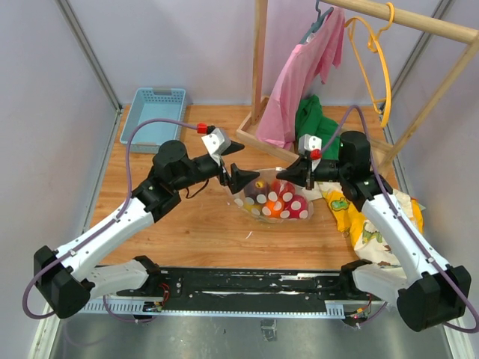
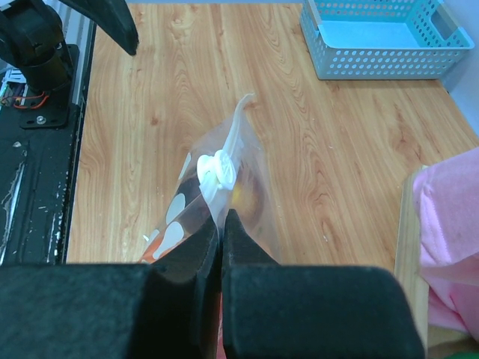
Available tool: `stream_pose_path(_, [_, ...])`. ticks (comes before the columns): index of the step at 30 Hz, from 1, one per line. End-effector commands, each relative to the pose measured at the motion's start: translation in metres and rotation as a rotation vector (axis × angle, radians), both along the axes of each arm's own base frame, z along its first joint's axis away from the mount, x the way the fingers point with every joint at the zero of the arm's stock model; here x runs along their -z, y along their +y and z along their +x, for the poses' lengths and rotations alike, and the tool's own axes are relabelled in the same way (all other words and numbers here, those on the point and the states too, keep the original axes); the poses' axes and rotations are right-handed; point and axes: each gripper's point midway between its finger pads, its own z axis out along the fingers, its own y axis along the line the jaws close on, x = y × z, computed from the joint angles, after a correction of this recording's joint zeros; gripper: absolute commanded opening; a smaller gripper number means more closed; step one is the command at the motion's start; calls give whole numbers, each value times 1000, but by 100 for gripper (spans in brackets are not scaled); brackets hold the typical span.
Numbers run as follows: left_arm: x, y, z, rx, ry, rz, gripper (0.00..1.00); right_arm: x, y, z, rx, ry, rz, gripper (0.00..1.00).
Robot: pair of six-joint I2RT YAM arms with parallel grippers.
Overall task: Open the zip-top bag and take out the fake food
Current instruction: Pick up the zipper food storage bag at the center of the board.
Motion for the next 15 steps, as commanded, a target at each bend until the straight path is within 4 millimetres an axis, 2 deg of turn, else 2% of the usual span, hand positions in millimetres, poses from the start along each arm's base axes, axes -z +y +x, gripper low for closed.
stream_pose_path(1, [-24, 2, 1, 6, -162, -27, 99, -16, 1, 10, -30, -81, 7, 1])
stream_pose_path(4, [-7, -1, -5, 51, -174, 3, 99, -12, 3, 11, -54, -80, 4, 1])
stream_pose_path(7, [12, -4, -11, 111, -228, 56, 94, 2, 0, 15, -36, -75, -26, 1])
stream_pose_path(11, [21, -13, -14, 173, -250, 58, 88, 6, -3, 8, -73, -88, -82, 1])
stream_pose_path(15, [22, -25, -14, 213, -235, 0, 80, 0, -4, 0, -119, -106, -94, 1])
